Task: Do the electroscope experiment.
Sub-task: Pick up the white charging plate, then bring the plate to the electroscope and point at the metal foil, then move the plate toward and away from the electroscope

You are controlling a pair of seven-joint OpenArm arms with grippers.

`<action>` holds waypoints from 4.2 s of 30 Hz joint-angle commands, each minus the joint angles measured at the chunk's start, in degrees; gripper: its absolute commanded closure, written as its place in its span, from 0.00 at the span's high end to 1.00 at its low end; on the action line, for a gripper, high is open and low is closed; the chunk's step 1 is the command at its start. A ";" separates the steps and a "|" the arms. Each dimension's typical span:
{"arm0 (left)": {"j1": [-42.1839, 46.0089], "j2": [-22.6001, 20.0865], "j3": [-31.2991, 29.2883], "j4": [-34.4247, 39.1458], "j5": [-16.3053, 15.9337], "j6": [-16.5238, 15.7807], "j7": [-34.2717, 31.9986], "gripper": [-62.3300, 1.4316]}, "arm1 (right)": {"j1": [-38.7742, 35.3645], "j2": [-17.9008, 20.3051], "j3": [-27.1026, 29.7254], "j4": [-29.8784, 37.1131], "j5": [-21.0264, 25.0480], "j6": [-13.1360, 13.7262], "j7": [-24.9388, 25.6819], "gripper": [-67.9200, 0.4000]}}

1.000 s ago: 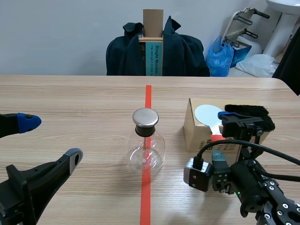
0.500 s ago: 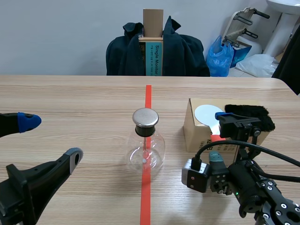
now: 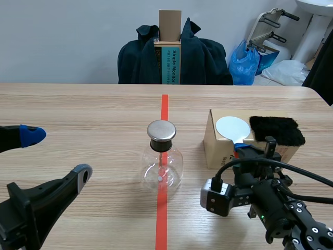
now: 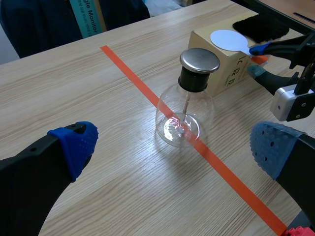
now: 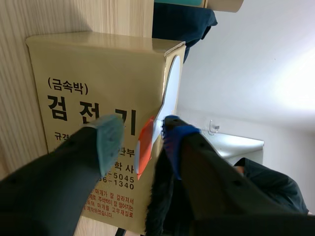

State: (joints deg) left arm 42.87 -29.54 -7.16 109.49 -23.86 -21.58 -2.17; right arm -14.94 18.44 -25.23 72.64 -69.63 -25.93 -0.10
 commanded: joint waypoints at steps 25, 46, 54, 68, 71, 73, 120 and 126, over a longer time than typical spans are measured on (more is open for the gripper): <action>-0.20 -1.62 0.07 0.59 -0.42 -0.15 0.44 0.97 | -11.43 6.86 12.52 25.88 7.58 -18.93 2.51 0.02; -34.97 -5.31 23.96 -40.89 3.41 -12.90 -15.10 0.05 | -22.69 7.10 28.04 47.56 8.85 -18.93 5.97 0.02; -43.80 2.38 35.10 -50.03 7.45 -9.88 -17.38 0.05 | -20.87 7.13 28.41 47.95 12.55 -18.93 11.74 0.02; -44.96 4.90 36.35 -52.48 7.63 -4.92 -17.97 0.05 | -5.29 6.64 12.11 31.98 8.41 -10.62 12.00 0.02; -44.94 4.90 36.35 -52.48 7.63 -4.66 -17.94 0.05 | -2.71 5.53 9.07 25.68 6.10 -10.64 12.04 0.02; -44.94 4.90 36.35 -52.48 7.63 -4.66 -17.94 0.05 | -1.51 4.52 7.74 21.84 4.17 -10.64 12.04 0.02; -44.81 4.90 36.35 -52.48 7.63 -4.63 -17.75 0.05 | -1.75 0.13 5.66 10.16 1.88 -7.82 41.03 0.02; -44.81 4.90 36.35 -52.48 7.63 -4.63 -17.75 0.05 | -1.75 0.13 5.66 10.16 1.84 -7.82 41.64 0.02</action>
State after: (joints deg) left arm -1.76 -24.29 29.69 55.86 -15.84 -26.13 -19.16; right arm -17.17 18.44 -19.64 82.11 -68.16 -33.21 41.58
